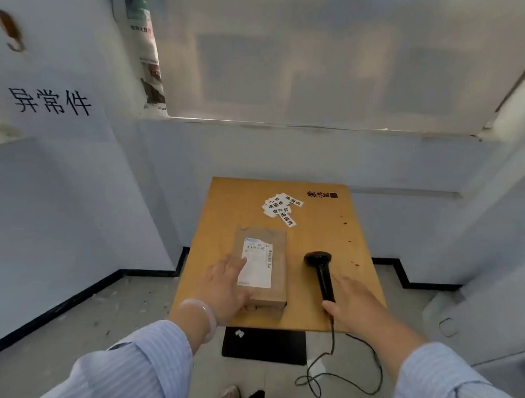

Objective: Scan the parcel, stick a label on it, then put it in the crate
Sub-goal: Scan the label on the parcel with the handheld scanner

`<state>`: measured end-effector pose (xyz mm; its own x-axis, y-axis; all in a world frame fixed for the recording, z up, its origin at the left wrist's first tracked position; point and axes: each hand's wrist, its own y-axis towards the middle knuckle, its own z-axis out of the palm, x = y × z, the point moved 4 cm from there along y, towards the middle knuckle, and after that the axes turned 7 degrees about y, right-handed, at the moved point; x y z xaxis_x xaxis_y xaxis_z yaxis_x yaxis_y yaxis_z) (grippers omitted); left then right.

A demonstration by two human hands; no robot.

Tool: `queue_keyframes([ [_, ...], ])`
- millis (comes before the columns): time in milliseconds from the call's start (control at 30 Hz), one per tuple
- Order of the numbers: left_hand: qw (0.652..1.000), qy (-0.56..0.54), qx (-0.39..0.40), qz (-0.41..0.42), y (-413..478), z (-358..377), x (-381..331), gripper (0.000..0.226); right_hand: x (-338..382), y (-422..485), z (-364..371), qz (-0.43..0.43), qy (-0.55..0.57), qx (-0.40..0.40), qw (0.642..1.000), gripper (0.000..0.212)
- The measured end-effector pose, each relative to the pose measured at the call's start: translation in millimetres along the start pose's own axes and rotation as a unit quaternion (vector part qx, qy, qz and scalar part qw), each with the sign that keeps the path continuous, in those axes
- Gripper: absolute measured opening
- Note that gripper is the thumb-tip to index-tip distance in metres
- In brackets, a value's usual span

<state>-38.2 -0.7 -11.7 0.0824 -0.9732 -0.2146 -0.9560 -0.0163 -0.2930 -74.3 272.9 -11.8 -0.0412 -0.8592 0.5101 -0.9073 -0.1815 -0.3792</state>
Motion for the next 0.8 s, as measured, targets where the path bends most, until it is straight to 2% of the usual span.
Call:
queue_keyframes([
  [100, 1.0, -0.016, 0.01, -0.016, 34, 9, 14, 0.07, -4, 31, 2, 0.035, 0.033, -0.008, 0.999, 0.074],
  [333, 0.988, -0.116, 0.105, 0.004, 72, 47, 40, 0.078, -10, 79, 25, 0.113, 0.09, -0.01, 0.989, 0.073],
  [500, 0.974, -0.195, 0.116, 0.013, 93, 55, 37, 0.082, -18, 105, 38, 0.173, 0.162, -0.021, 0.971, 0.082],
  [633, 0.96, -0.244, 0.133, 0.014, 109, 61, 32, 0.085, -20, 126, 39, 0.186, 0.191, -0.037, 0.963, 0.083],
  [800, 0.955, -0.274, 0.116, 0.002, 118, 63, 23, 0.082, -21, 143, 38, 0.181, 0.226, -0.04, 0.956, 0.08],
])
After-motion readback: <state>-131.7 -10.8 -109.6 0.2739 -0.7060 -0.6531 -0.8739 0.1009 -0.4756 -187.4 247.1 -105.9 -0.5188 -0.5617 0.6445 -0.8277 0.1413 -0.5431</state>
